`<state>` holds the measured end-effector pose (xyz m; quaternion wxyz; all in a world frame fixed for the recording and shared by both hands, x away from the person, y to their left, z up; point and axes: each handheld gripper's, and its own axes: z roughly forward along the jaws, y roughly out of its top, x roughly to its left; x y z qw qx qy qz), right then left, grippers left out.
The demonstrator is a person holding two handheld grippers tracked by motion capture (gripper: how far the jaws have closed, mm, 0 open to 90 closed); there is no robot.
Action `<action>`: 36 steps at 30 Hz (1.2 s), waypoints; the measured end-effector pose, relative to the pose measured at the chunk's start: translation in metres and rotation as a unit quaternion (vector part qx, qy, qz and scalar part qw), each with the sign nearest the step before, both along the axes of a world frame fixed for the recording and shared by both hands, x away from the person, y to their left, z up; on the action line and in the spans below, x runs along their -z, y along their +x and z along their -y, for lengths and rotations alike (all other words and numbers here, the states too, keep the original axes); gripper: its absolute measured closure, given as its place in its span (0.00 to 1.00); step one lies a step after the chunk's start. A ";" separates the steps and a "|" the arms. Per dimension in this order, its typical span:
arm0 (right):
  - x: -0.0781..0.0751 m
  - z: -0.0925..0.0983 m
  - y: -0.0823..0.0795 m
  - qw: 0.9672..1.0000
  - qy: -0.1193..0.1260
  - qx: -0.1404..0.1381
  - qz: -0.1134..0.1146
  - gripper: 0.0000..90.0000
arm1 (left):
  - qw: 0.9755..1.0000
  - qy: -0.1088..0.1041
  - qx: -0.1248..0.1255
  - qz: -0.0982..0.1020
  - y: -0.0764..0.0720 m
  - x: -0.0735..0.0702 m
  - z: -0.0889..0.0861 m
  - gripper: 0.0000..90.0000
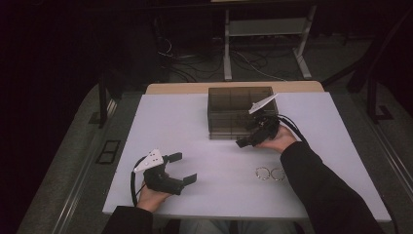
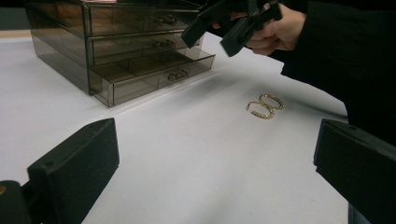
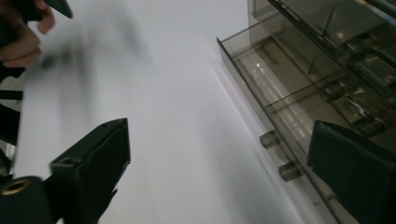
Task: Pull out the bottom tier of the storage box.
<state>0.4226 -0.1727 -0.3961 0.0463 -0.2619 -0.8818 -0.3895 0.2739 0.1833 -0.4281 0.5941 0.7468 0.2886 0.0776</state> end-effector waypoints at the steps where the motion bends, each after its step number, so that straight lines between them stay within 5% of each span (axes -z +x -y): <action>1: 0.002 0.000 0.001 1.000 0.001 -0.004 0.003 0.16 | 1.000 0.000 0.000 0.000 0.000 0.000 0.000 0.00; 5: 0.007 -0.002 0.003 1.000 -0.013 -0.004 0.018 0.17 | 1.000 -0.001 -0.003 0.000 0.000 0.000 0.000 0.00; 15: 0.014 -0.003 0.011 0.999 -0.029 0.006 0.040 0.42 | 1.000 -0.001 -0.004 0.001 0.000 0.000 -0.001 0.00; 36: 0.025 -0.006 0.022 0.998 -0.047 -0.005 0.036 0.71 | 1.000 0.001 -0.002 0.002 0.000 0.000 0.000 0.00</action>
